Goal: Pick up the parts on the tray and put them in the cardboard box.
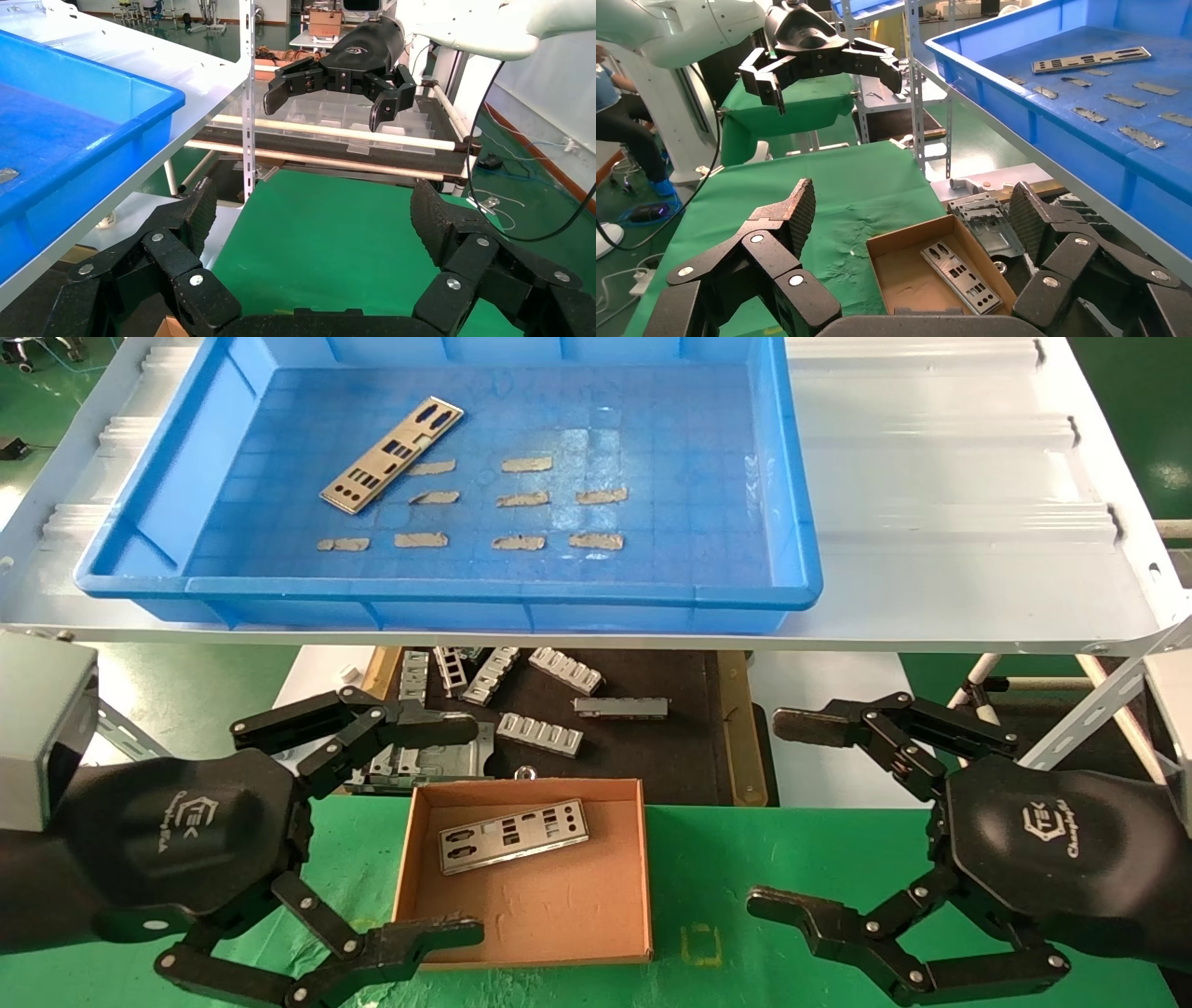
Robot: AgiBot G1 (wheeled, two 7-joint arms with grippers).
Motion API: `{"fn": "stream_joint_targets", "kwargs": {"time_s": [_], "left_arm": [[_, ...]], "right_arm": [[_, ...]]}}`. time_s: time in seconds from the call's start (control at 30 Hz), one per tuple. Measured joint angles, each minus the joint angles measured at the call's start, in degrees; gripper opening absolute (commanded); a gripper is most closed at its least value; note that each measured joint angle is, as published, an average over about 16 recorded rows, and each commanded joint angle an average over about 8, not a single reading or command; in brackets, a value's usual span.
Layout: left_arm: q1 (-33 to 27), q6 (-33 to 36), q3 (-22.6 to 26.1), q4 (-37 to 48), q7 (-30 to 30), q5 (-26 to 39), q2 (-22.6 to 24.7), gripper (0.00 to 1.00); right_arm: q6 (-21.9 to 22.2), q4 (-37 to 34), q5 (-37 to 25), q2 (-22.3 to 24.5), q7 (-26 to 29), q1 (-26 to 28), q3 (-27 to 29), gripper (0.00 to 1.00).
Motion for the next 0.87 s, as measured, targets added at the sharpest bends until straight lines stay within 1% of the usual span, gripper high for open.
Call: {"fn": "stream_joint_targets", "kwargs": {"time_s": [0.87], "left_arm": [[0.00,0.00,0.00,0.00,0.00,0.00,0.00,1.00]], "right_arm": [[0.00,0.00,0.00,0.00,0.00,0.00,0.00,1.00]]}}
